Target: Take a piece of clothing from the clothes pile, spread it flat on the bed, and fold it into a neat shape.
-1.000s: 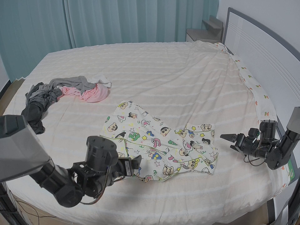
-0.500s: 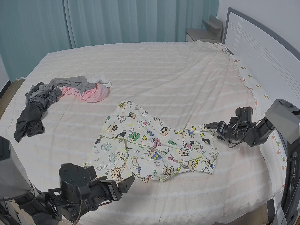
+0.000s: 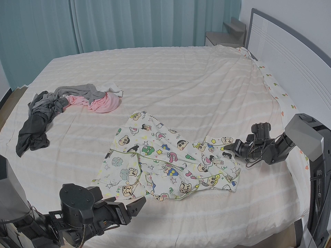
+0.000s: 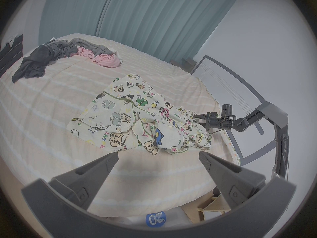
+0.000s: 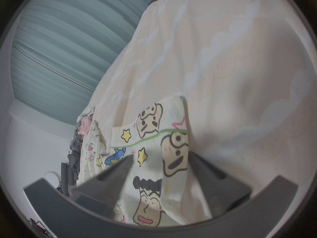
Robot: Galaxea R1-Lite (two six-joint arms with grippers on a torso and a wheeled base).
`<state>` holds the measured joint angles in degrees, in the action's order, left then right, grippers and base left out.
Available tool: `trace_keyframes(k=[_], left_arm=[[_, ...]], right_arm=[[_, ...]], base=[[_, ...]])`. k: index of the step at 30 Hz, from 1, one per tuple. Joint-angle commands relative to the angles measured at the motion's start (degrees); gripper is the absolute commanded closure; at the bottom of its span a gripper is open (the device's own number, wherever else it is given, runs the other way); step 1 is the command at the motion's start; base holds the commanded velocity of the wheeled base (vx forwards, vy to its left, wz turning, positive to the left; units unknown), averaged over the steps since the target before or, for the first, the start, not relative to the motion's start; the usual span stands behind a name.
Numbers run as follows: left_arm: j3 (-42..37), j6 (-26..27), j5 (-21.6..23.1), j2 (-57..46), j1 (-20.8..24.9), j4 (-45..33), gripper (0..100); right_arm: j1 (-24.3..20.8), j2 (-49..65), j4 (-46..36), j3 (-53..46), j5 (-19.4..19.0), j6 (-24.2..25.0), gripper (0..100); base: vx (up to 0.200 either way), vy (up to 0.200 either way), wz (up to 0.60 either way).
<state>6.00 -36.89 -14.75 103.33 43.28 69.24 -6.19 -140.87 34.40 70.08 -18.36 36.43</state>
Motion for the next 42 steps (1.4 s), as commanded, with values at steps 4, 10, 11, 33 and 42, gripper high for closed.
trace_keyframes(k=[4, 10, 11, 33, 42], left_arm=[[-0.02, -0.11, -0.02, 0.3, -0.56, 0.02, 0], [0.07, -0.03, -0.02, 0.21, -0.74, 0.02, 0], [0.07, -0.03, -0.1, 0.21, -0.74, 0.02, 0], [0.07, -0.03, -0.19, 0.21, -0.83, 0.1, 0], [0.24, -0.03, -0.19, 0.3, -0.83, 0.1, 0]], right_arm=[[0.92, 2.89, 1.02, -0.3, 0.08, -0.21, 100], [1.8, 5.26, 2.42, 0.58, -0.01, 0.31, 100], [2.24, 5.96, 3.65, 1.37, -0.1, 0.49, 100], [7.25, 4.56, 5.32, 20.88, 2.98, 0.66, 100], [8.21, 2.97, 3.74, 22.11, 3.33, 0.58, 100]], base=[[0.0, 0.0, 0.0], [0.0, 0.0, 0.0], [0.0, 0.0, 0.0], [0.0, 0.0, 0.0], [0.0, 0.0, 0.0]])
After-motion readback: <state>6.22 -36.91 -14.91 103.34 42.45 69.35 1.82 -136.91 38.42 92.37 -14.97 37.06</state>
